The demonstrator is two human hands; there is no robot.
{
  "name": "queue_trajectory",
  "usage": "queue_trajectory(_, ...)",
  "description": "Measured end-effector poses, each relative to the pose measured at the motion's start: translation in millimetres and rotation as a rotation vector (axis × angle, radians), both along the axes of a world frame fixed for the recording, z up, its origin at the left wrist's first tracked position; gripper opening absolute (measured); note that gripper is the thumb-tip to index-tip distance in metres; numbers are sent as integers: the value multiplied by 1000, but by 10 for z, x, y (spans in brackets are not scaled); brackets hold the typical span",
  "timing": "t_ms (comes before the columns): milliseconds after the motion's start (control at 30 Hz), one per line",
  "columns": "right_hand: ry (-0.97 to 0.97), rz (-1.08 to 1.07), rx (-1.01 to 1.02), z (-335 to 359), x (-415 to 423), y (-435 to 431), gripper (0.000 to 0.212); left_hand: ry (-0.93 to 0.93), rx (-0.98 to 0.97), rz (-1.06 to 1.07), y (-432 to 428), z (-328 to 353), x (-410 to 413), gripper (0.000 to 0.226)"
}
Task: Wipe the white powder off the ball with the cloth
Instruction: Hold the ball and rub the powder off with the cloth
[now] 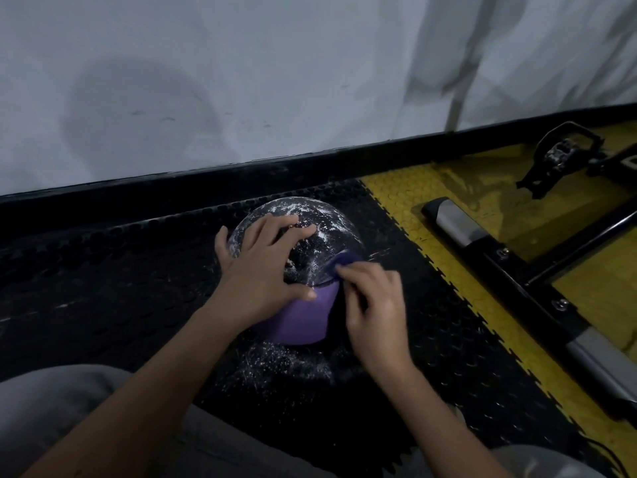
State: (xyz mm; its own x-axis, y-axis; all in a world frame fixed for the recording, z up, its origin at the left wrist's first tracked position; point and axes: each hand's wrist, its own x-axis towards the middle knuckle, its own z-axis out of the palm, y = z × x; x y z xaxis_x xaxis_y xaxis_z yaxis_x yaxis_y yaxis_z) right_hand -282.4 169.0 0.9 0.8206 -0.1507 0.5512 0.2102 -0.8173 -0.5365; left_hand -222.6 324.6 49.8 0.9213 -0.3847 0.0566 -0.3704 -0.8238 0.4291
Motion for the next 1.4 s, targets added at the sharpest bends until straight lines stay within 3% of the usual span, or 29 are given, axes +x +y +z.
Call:
queue_trajectory(100, 4, 126, -123, -30, -110, 98, 25, -7, 17, 5, 51, 10, 12, 86)
queue_trajectory(233, 36, -68, -4, -41, 93, -166, 24, 37, 106, -37, 119, 36, 62, 102)
queue_trajectory(333, 15, -85, 19, -25, 93, -92, 22, 53, 161, -58, 127, 31, 94, 116)
queue_trajectory(500, -29, 128, -186, -28, -18, 141, 26, 50, 138, -38, 139, 26, 106, 114)
queue_trajectory(700, 14, -126, 56, -19, 166, -89, 26, 52, 98, -49, 94, 12, 123, 116)
queue_trajectory(900, -45, 154, -195, -48, -72, 263, 27, 51, 93, -18, 95, -9, 87, 111)
queue_trajectory(1133, 5, -108, 39, 9, 168, -82, 22, 58, 64, -46, 54, -8, 101, 114)
queue_trajectory(1300, -34, 109, -127, 20, -27, 227, 27, 46, 64, -24, 54, -33, 61, 108)
queue_trajectory(1400, 6, 72, -95, 55, 94, 25, 25, 62, 72, -32, 64, -17, 48, 111)
